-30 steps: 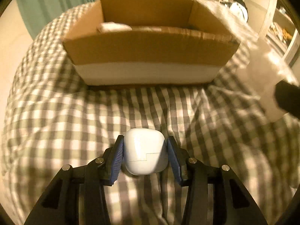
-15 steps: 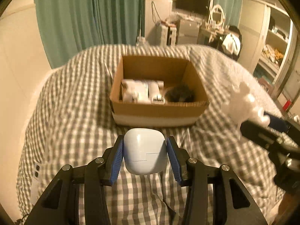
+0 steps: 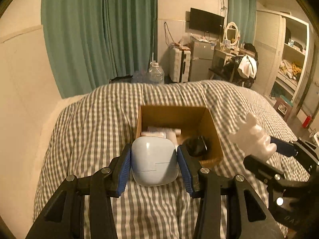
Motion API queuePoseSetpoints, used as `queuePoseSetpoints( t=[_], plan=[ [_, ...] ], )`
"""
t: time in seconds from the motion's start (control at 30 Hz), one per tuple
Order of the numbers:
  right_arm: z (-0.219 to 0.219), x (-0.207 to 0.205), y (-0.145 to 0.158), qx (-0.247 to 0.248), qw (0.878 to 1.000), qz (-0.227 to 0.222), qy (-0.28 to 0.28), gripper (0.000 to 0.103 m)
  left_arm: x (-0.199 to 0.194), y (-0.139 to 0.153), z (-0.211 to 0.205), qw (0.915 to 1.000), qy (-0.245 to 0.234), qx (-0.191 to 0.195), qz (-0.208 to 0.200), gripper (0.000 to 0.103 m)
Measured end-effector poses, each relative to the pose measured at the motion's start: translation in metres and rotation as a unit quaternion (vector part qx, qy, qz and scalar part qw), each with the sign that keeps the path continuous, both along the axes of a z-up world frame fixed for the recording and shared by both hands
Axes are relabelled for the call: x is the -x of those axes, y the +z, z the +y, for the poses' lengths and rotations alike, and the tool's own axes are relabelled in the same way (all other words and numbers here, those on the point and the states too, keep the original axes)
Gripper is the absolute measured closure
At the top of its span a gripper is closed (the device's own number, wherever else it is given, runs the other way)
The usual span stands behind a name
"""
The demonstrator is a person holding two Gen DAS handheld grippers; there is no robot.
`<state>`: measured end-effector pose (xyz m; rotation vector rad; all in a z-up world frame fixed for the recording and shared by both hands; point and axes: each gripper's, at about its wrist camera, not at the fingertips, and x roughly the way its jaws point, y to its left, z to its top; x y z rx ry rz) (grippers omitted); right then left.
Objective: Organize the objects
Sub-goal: 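Carry the earbud case and figurine over the box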
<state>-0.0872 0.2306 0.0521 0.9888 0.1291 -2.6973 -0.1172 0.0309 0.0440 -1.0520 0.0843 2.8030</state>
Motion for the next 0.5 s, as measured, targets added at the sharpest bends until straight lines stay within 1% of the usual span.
queuePoseSetpoints(
  t=[0.1, 0.23, 0.37, 0.5],
  plan=[
    [-0.001, 0.019, 0.008, 0.003, 1.000, 0.003, 0.004, 0.046, 0.021, 0.007, 0.003, 1.0000, -0.003, 0.001, 0.005, 0.057],
    [-0.003, 0.049, 0.017, 0.005, 1.000, 0.009, 0.008, 0.046, 0.048, 0.009, 0.006, 0.9999, -0.006, 0.004, 0.007, 0.057],
    [-0.007, 0.078, 0.021, 0.004, 1.000, 0.010, 0.014, 0.046, 0.078, 0.001, 0.008, 0.9999, -0.006, 0.008, -0.002, 0.057],
    [-0.010, 0.110, 0.015, 0.005, 1.000, 0.004, 0.017, 0.046, 0.105, -0.011, 0.013, 0.9998, -0.006, 0.011, -0.013, 0.057]
  ],
)
